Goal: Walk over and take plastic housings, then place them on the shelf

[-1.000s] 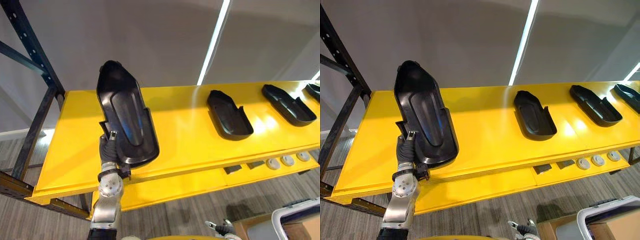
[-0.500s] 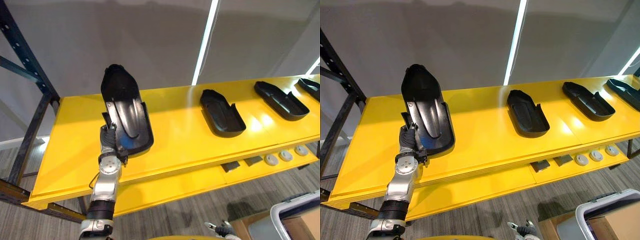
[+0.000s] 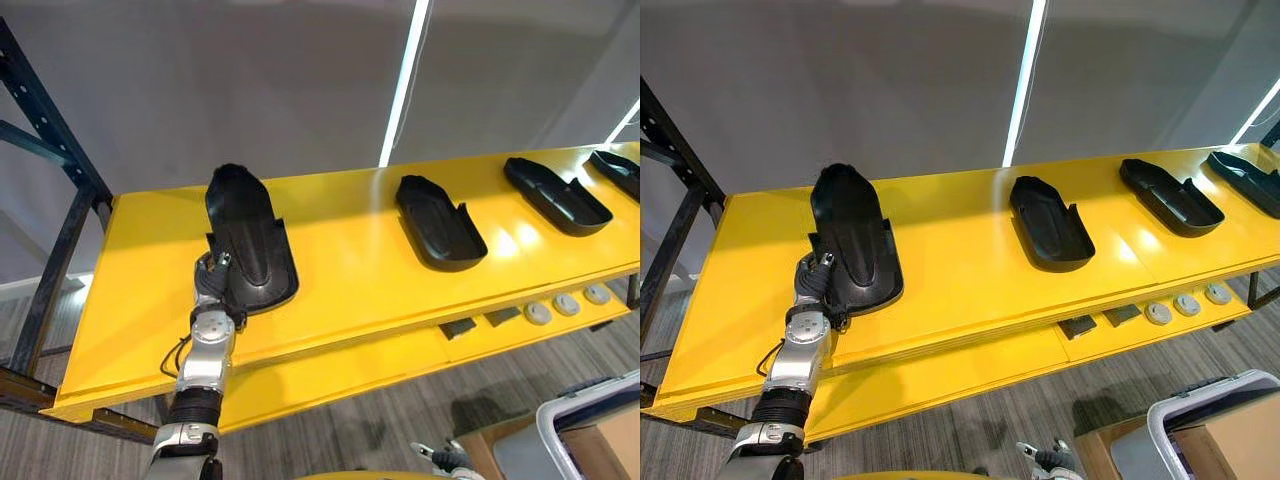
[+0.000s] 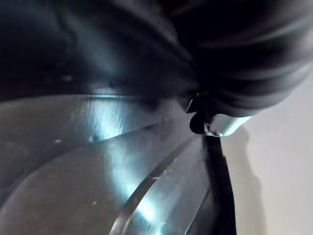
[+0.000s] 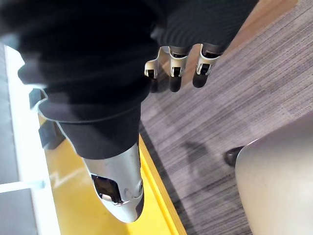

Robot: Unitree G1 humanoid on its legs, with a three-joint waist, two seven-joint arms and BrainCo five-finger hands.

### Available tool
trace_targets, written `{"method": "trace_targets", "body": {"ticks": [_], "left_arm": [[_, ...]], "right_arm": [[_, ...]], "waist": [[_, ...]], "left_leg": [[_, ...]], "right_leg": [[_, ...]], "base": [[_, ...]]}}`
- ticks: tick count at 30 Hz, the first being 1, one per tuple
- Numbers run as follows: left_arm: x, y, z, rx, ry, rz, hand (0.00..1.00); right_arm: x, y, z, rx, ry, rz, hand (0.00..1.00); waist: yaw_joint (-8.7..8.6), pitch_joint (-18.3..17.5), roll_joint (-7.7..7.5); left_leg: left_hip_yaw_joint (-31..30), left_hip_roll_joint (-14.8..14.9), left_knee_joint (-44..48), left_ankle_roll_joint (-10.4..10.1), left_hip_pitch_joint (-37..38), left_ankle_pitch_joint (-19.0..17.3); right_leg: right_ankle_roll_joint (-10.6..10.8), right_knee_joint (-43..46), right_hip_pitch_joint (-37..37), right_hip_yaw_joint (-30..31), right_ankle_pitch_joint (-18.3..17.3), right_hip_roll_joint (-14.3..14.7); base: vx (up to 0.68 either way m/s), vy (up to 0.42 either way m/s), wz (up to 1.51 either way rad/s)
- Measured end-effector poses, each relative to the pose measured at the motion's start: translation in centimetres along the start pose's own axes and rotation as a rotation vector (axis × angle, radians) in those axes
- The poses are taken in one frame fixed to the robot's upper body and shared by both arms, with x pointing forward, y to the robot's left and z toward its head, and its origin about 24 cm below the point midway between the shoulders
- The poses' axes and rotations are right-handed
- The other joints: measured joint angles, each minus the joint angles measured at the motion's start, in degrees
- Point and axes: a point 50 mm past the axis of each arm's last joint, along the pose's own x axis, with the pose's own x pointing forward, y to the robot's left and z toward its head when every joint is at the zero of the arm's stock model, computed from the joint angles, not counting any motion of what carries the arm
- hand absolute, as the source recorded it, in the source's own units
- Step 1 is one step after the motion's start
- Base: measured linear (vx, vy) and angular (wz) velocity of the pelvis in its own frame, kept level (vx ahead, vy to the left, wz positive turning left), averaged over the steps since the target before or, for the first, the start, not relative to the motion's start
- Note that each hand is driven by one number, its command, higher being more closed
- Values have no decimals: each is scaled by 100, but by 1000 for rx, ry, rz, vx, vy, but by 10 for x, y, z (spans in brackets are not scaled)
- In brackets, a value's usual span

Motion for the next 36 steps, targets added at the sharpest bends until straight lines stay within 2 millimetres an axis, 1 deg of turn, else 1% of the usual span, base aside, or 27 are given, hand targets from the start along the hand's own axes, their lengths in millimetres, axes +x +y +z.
{"method": "trace_targets", "body": {"ticks": [2, 5, 7, 9, 14, 20, 23, 26, 28, 30, 34, 35, 36], "left_arm": [[-3, -4, 0, -24, 8, 13, 0], [-4, -5, 6, -42, -14, 30, 0], [-6, -7, 14, -73, -44, 48, 0], [-7, -8, 18, -87, -57, 53, 0], [-11, -8, 28, -141, -83, 110, 0], [-17, -4, 42, -209, -136, 182, 0], [-23, 2, 47, -234, -175, 211, 0], [-37, 0, 56, -227, -242, 186, 0], [-53, -2, 65, -191, -332, 161, 0], [-64, -1, 69, -166, -390, 147, 0], [-82, 3, 66, -125, -439, 115, 0], [-88, 5, 64, -103, -451, 106, 100], [-93, 5, 62, -80, -463, 88, 100]], "right_arm": [[0, -1, -1, 1, 1, -3, 0], [-1, -1, -1, 0, 2, -3, 0], [-1, -1, -1, 1, 2, -3, 0], [0, -1, -1, 1, 2, -3, 0], [-1, 0, -1, -1, 1, -4, 0], [-1, 0, -1, -4, -3, -6, 0], [0, -1, 2, -2, -15, -10, 0], [-1, -2, 3, -2, -21, -25, 0], [-1, -2, 3, -2, -22, -26, 0], [-1, -2, 3, -1, -26, -26, 0], [-1, -3, 2, 0, -38, -28, 0], [-2, -3, 2, 0, -40, -28, 0], [-2, -4, 1, -1, -41, -30, 0]], "waist": [[5, 9, 8], [5, 21, -19], [4, 24, -34], [5, 33, -49], [2, 63, -85], [5, 85, -58], [3, 122, -1], [10, 145, 34], [20, 150, 44], [23, 155, 54], [50, 158, 60], [71, 158, 60], [133, 158, 60]], "left_leg": [[-3, -21, -102, -18, 32, 69], [-8, -12, -108, -33, 43, 98], [-10, -25, -71, -31, 10, 99], [-12, -36, -66, -32, 10, 103], [-18, -38, 5, 59, 100, 69], [-11, -8, 50, 56, 191, -50], [0, 15, 148, 54, 169, -169], [-7, 22, 178, 61, 173, -231], [-17, 41, 232, 57, 165, -269], [-18, 47, 248, 47, 162, -285], [-25, 84, 360, 43, 117, -325], [-47, 93, 387, 42, 93, -327], [-63, 102, 410, 41, 75, -327]], "right_leg": [[5, -19, -13, 12, -4, 3], [80, -18, -6, 11, 44, 13], [130, -29, -5, 20, 69, -6], [138, -29, -3, 31, 72, -12], [136, -27, 118, 135, 104, -11], [136, -24, 219, 224, 103, 8], [136, -24, 236, 305, 103, 8], [136, -24, 258, 318, 103, 7], [136, -24, 279, 318, 103, 12], [135, -23, 284, 319, 103, 13], [134, -22, 288, 317, 102, 28], [134, -22, 287, 307, 102, 32], [134, -22, 288, 299, 100, 35]], "base": [[-86, -25, 2], [-33, -16, 1], [19, 4, 0], [47, 12, 0], [89, 15, 1], [48, 14, 0], [1, 6, -5], [0, 0, 0], [0, 0, 0], [0, 0, 0], [0, 0, 0], [-25, -20, 6], [-33, -24, 5]]}}
